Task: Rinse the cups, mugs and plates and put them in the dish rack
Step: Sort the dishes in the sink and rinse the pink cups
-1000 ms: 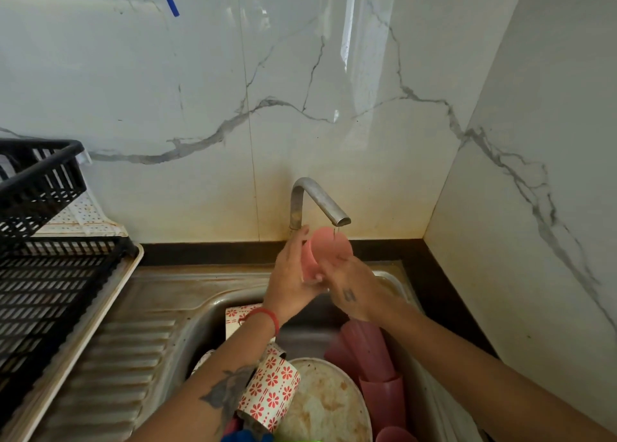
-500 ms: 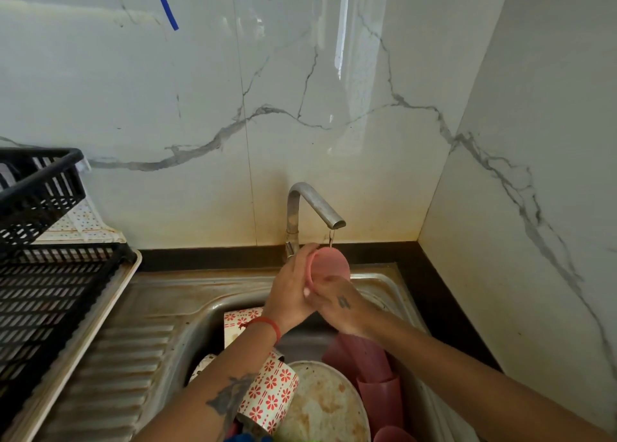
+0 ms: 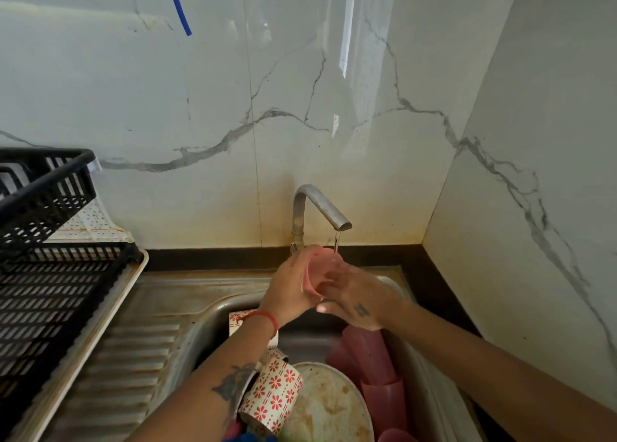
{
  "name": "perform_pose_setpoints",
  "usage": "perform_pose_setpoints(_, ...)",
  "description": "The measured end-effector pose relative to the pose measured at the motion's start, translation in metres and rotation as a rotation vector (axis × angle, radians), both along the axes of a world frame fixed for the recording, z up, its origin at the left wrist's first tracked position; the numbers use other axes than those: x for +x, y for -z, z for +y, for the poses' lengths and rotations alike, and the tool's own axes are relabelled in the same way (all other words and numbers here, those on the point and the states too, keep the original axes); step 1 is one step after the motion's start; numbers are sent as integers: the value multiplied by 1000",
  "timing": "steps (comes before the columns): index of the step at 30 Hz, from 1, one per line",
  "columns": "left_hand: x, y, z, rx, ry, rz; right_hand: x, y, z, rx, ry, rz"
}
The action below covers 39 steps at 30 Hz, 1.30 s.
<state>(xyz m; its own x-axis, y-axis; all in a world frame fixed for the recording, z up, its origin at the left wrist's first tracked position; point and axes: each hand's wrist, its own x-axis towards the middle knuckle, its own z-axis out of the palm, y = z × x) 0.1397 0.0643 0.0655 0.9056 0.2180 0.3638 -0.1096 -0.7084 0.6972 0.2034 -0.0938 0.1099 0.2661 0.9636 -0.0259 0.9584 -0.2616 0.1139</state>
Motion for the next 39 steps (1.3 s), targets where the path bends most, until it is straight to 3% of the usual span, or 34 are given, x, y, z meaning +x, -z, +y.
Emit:
perform_pose_setpoints(1, -1, 1, 0, -13, 5, -10, 5, -2, -3, -53, -40, -102)
perform_pose_setpoints(3, -1, 2, -6, -83, -18, -48, 2, -3, 2, 53, 29, -56)
perform_pose_setpoints(6, 2, 5, -12, -160, -4, -76, -27, 5, 19, 393, 221, 513)
perform_pose_setpoints(7, 1, 6, -11, -137, 22, -66, -31, 9, 18, 414, 206, 545)
perform_pose_setpoints(11, -4, 1, 3, 26, 124, 35, -6, 7, -7, 6, 23, 9)
perform_pose_setpoints(13, -5, -1, -1, 0, 72, -45, 0, 3, -7, 5, 49, -117)
perform_pose_setpoints(15, -5, -2, -16, -135, -49, -148, -11, 6, 8, 180, 146, -32)
perform_pose_setpoints(17, -5, 1, -27, -267, -108, -126, -24, 11, 17, 242, 197, 70)
perform_pose_setpoints(19, -4, 7, -22, -188, -83, -64, -26, 13, 9, 206, 120, 41)
perform_pose_setpoints(22, -4, 9, -7, -40, 38, -1, -6, 3, -8, -14, 10, -87)
perform_pose_setpoints(24, -4, 6, -10, -65, 20, -25, -4, -2, -7, 16, 39, -82)
perform_pose_setpoints(27, -1, 4, -17, -133, 22, -64, -27, 9, 10, 386, 177, 351)
perform_pose_setpoints(28, -1, 4, -15, -110, 42, -54, -33, 13, 12, 422, 197, 450)
perform_pose_setpoints(30, -3, 3, -5, -26, 106, 4, -29, 13, 0, 279, 103, 360)
perform_pose_setpoints(33, -5, -2, 3, 42, 152, 58, -2, 4, -18, 66, -110, -175)
perform_pose_setpoints(34, -5, -2, -1, 4, 118, 24, 1, 1, -17, 66, -92, -238)
perform_pose_setpoints(37, -4, 0, -22, -234, -63, -74, -14, 6, 5, 159, 141, -22)
perform_pose_setpoints(39, -4, 3, -28, -263, -78, -88, -20, 13, 9, 230, 147, 113)
